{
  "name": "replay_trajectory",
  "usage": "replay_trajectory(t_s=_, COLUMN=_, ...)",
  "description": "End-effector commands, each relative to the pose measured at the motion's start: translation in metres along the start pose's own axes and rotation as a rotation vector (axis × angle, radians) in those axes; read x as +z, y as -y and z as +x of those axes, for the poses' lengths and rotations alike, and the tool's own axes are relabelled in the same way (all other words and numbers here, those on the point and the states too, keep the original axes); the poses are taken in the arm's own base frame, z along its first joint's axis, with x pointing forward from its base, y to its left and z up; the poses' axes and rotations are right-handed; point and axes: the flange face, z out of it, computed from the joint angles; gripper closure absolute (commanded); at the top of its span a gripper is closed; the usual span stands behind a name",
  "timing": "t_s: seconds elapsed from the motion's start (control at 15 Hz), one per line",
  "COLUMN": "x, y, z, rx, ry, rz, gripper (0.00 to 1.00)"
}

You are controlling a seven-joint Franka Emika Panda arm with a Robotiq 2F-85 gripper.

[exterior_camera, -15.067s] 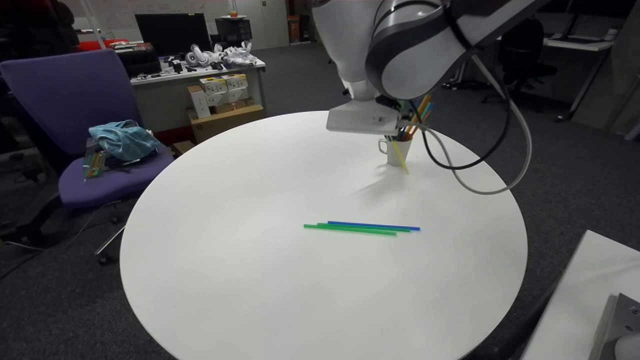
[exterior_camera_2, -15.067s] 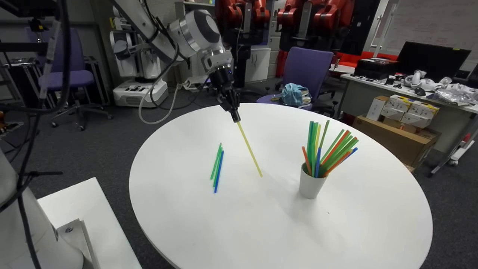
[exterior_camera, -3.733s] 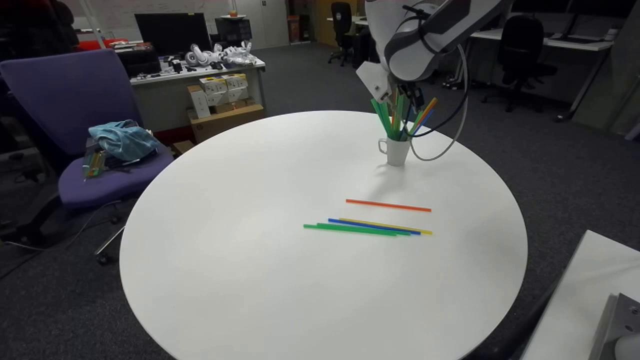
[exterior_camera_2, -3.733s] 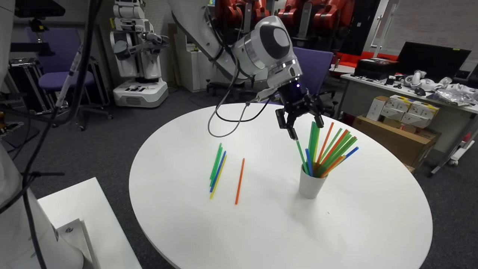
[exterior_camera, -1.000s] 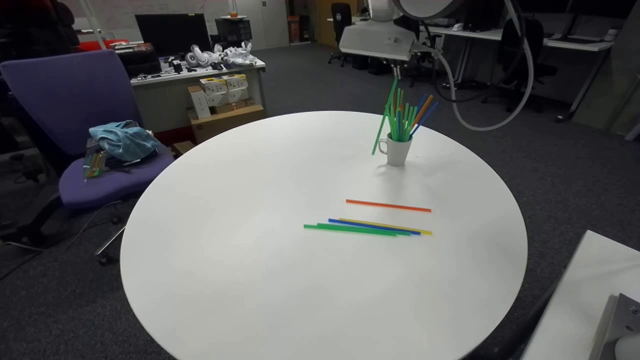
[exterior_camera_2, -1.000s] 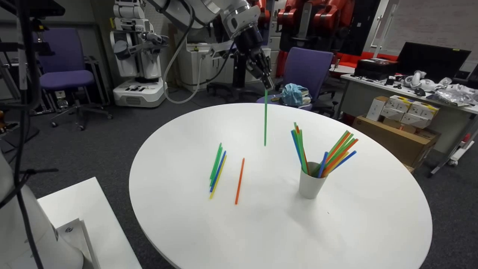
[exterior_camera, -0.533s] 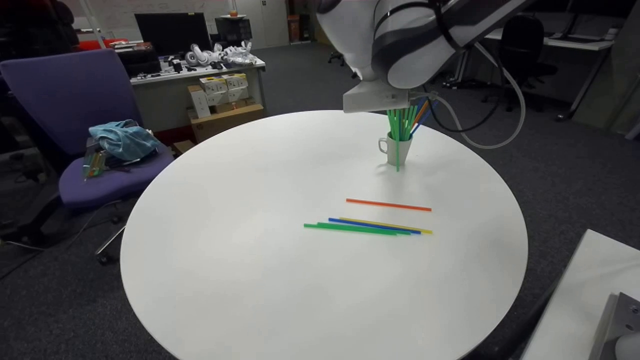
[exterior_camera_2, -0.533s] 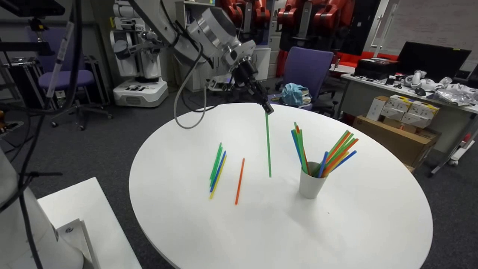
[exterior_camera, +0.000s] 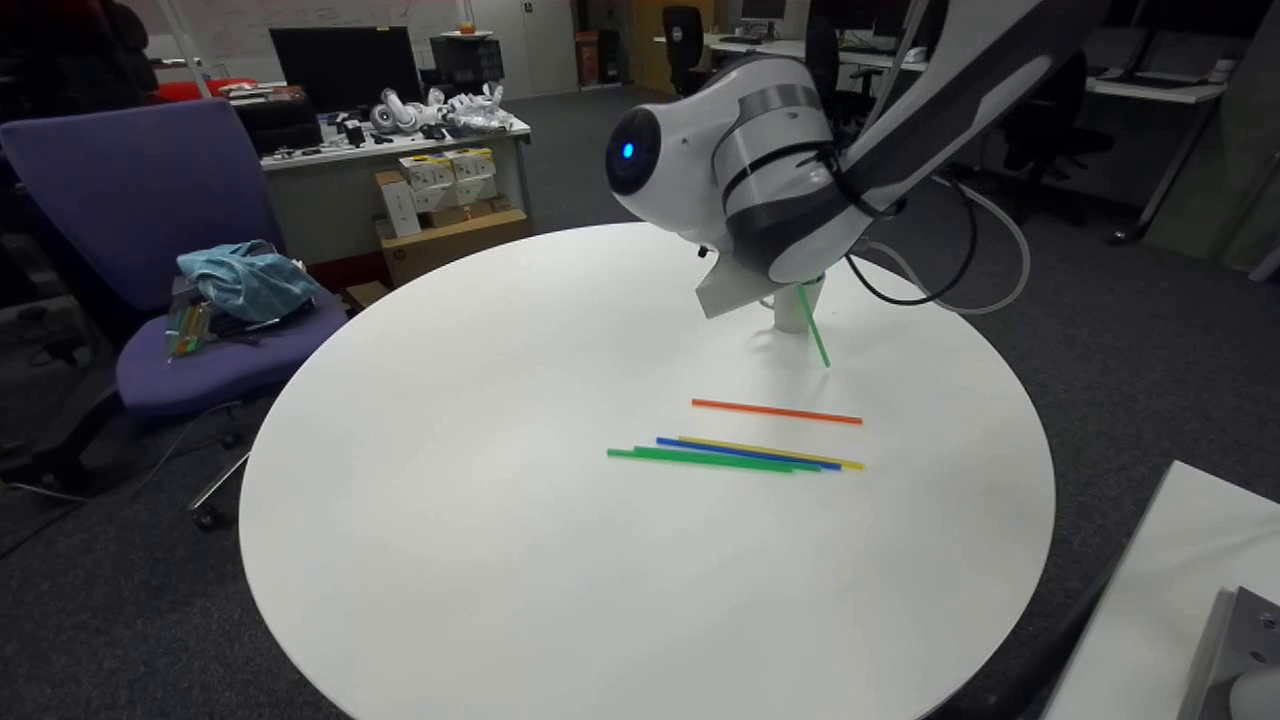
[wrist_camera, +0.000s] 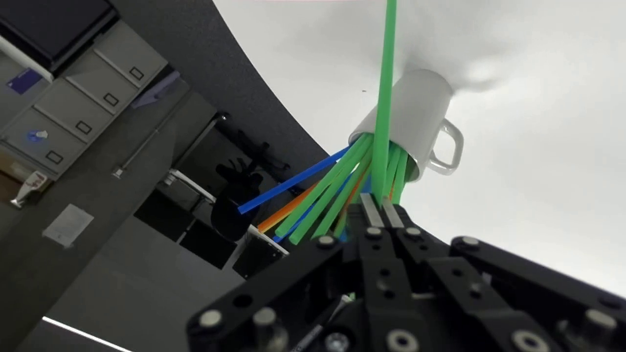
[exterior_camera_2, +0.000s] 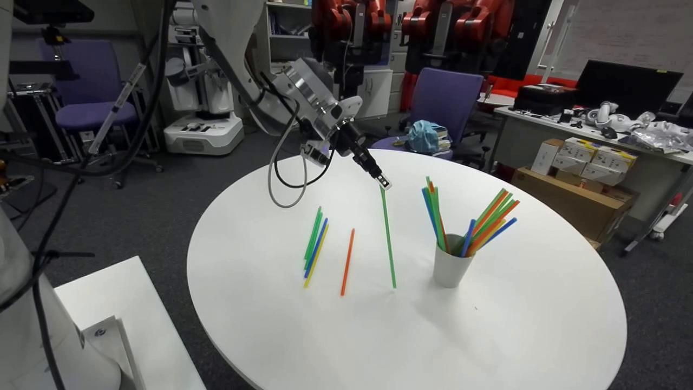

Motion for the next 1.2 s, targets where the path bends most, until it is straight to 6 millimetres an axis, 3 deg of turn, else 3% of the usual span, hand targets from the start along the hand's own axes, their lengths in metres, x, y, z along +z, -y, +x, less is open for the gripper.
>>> replay_trajectory(t_s=0.0, x=-0.002, y=0.019, z=-0.014, rx=-0.115, ry=-0.021, rz=-0.073, gripper=1.00)
replay_trajectory(t_s=0.2, x=0.001, y=0.038, z=-0.034, rx=-0.173, ry=0.022, rz=-0.094, gripper=1.00)
replay_trajectory(t_s=0.47, x=0.004, y=0.058, z=-0.046, rx=-0.151, ry=0.118, rz=-0.069, gripper=1.00)
replay_trajectory(t_s=0.53, x=0.003, y=0.061, z=-0.048, rx=-0.144, ry=0.158, rz=-0.061, gripper=0.80)
replay_trajectory(t_s=0.73, x=0.001, y=0.067, z=-0.048, rx=-0.119, ry=0.255, rz=-0.043, gripper=0.58)
replay_trajectory(t_s=1.13, x=0.001, y=0.061, z=-0.024, rx=-0.045, ry=0.406, rz=0.006, gripper=0.14)
